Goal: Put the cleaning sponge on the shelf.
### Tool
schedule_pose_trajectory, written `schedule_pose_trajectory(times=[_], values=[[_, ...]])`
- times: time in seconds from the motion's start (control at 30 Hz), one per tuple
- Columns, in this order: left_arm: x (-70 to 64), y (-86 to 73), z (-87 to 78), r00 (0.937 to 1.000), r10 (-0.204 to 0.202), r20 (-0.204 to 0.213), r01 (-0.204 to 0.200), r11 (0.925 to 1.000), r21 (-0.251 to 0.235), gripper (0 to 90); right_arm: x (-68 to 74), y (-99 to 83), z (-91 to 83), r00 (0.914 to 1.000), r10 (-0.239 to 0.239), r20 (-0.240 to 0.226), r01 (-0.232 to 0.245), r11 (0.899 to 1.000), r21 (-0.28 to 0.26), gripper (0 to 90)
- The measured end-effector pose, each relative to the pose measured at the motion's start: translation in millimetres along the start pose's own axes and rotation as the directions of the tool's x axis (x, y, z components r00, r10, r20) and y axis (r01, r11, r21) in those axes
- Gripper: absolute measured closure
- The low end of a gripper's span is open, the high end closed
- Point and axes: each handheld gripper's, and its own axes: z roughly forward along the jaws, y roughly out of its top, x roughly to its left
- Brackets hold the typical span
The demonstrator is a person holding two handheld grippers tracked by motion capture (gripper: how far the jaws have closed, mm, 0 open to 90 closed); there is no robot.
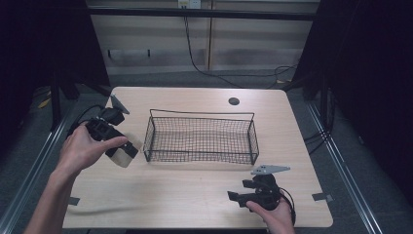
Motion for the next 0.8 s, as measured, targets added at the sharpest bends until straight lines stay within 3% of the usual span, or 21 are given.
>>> schedule_pose_trajectory(times=[0.4, 0.8], values=[[-7.0, 18.8, -7.5, 0.9999, 0.011, 0.003, -0.011, 0.9999, -0.001, 26.7, 0.4, 0.0, 0.2, 1.0000, 0.000, -0.003, 0.000, 1.000, 0.000, 24.6], [-14.5, 35.9, -3.9, 0.9999, -0.014, -0.007, 0.014, 0.9999, 0.004, 26.8, 0.1, -0.3, -0.1, 1.0000, -0.003, -0.001, 0.003, 1.000, 0.000, 24.6]])
